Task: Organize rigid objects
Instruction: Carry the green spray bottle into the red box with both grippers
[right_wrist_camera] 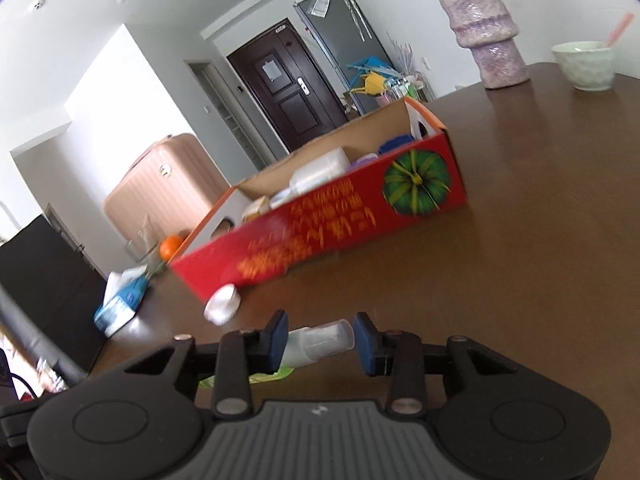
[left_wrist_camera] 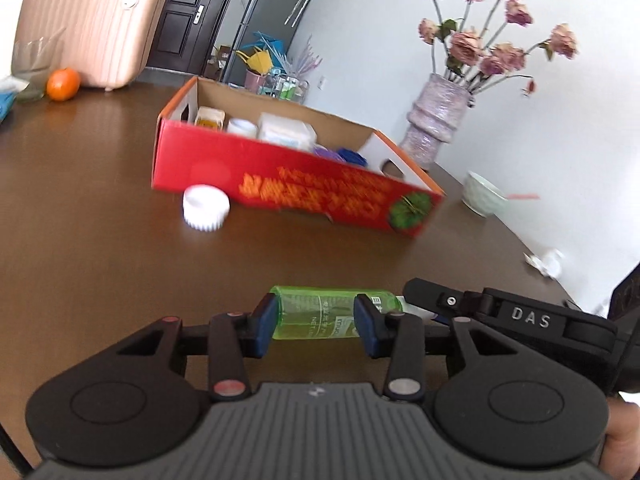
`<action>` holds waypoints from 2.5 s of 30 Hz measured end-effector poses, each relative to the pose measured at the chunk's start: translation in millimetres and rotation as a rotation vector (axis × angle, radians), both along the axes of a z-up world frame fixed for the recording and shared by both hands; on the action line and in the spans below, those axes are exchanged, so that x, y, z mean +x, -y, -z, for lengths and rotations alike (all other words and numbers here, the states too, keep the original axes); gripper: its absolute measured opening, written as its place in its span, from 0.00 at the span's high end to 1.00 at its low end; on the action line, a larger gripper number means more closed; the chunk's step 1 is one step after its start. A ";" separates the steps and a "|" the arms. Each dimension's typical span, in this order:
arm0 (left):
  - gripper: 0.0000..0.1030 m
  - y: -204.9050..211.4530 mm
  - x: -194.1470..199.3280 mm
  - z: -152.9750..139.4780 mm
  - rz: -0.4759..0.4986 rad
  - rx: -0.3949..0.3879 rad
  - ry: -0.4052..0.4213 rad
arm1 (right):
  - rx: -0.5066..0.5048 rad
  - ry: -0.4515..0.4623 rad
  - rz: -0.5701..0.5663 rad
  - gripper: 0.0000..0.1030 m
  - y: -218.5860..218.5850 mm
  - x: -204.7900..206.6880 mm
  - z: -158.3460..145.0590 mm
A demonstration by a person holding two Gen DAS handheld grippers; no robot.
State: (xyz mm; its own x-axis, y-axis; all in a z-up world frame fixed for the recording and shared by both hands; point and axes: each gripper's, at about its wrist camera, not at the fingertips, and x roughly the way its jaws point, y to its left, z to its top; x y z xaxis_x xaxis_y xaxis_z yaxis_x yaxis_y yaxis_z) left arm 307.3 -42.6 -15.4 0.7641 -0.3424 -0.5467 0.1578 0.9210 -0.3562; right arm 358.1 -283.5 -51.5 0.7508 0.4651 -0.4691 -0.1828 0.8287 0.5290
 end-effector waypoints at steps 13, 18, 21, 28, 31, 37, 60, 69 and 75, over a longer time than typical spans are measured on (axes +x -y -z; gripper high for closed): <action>0.59 5.5 -97.1 -21.9 -0.016 0.001 0.069 | 0.006 0.054 -0.005 0.66 7.5 -93.1 -19.5; 0.59 7.9 -108.4 -26.4 -0.014 0.001 0.085 | 0.005 0.074 -0.002 0.66 8.6 -112.5 -24.9; 0.59 7.7 -106.7 -31.4 -0.009 0.005 0.103 | 0.003 0.091 0.004 0.66 9.2 -116.5 -29.6; 0.59 8.8 -59.8 -52.7 -0.018 0.015 0.174 | 0.006 0.145 0.001 0.66 11.2 -86.4 -49.0; 0.59 7.8 -28.0 -62.9 -0.023 0.019 0.204 | -0.005 0.174 0.000 0.66 8.6 -56.3 -62.3; 0.59 2.6 28.3 -64.8 -0.027 0.018 0.205 | -0.029 0.202 -0.006 0.66 0.7 -0.4 -76.0; 0.53 -19.3 260.8 -18.9 -0.052 0.176 0.042 | -0.143 -0.026 -0.065 0.71 -51.4 255.2 -45.2; 0.21 -12.3 256.2 -22.7 -0.054 0.285 0.094 | -0.231 -0.038 -0.063 0.68 -49.2 268.1 -37.2; 0.12 -11.2 228.9 -44.0 -0.096 0.344 0.128 | -0.280 0.008 -0.048 0.59 -41.0 244.8 -58.3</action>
